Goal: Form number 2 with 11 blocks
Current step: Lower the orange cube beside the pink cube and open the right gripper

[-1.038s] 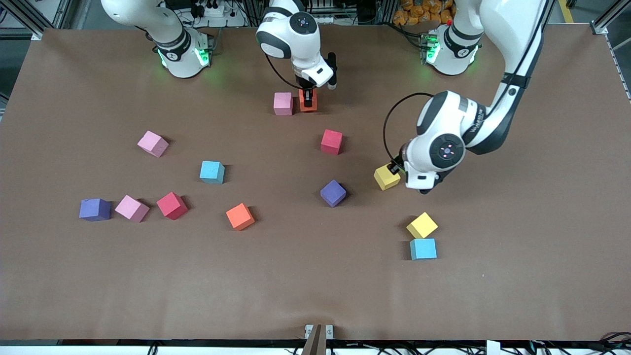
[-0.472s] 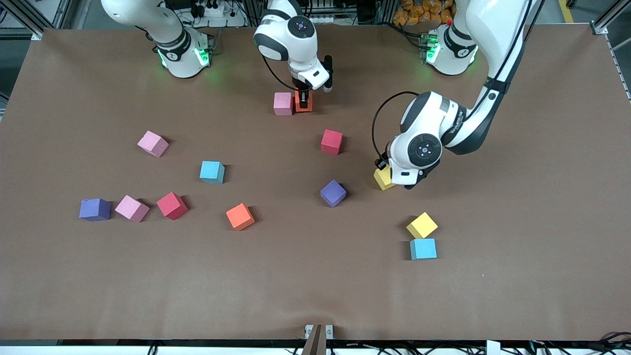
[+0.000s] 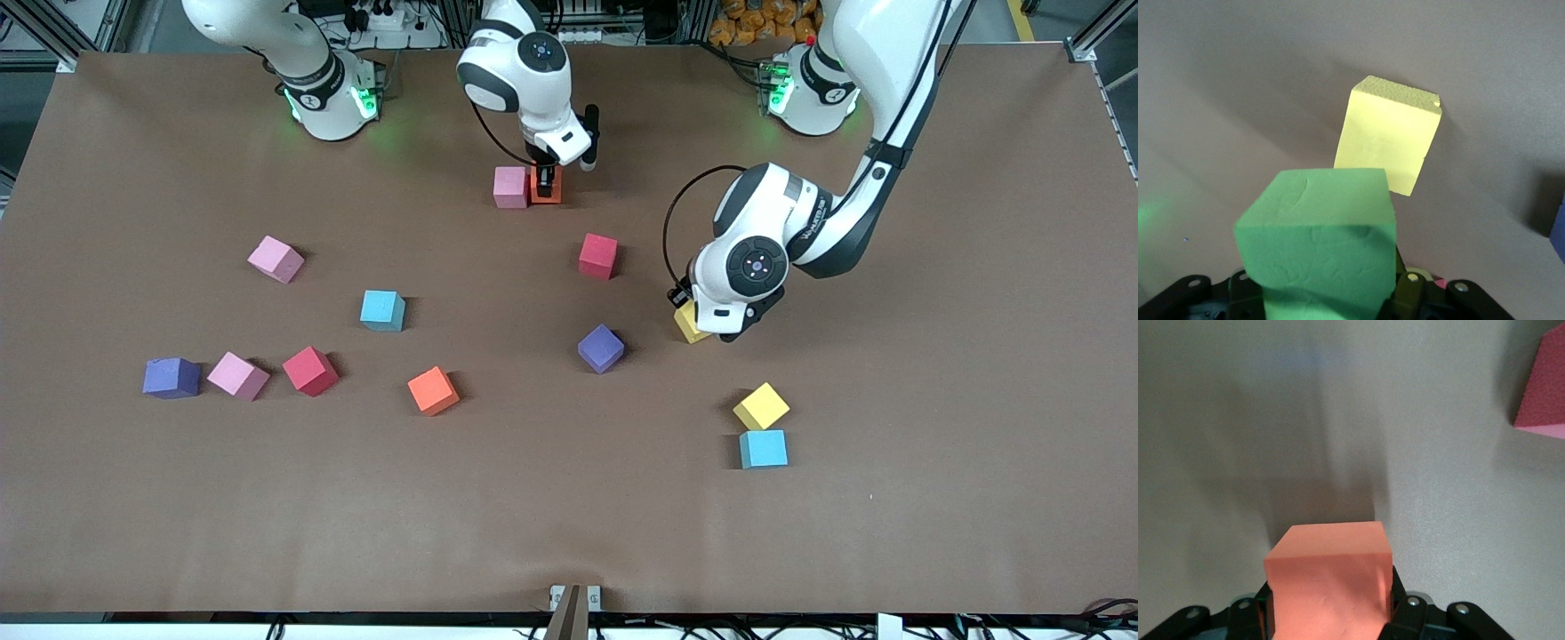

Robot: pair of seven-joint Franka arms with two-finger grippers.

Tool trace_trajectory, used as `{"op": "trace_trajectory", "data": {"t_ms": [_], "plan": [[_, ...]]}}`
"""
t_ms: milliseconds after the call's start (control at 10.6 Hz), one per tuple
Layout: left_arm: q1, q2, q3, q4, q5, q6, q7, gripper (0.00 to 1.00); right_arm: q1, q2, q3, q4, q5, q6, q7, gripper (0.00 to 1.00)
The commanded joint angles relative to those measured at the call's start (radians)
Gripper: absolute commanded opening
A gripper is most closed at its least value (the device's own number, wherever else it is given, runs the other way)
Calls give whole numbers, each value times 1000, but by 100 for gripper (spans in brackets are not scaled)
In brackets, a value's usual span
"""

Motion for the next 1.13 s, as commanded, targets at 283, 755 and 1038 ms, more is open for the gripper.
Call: {"op": "trace_trajectory", "data": {"t_ms": [283,755,1038], "plan": [[6,12,3,15,-22,7,-16,0,-10,22,6,-7,-20,40,15,38],[16,22,4,17,-57,48,-74,0,-19,24,5,-7,-22,38,8,40],[70,17,8,18,-94,152,-297,0,-25,19,5,-12,-23,31,6,40]]}}
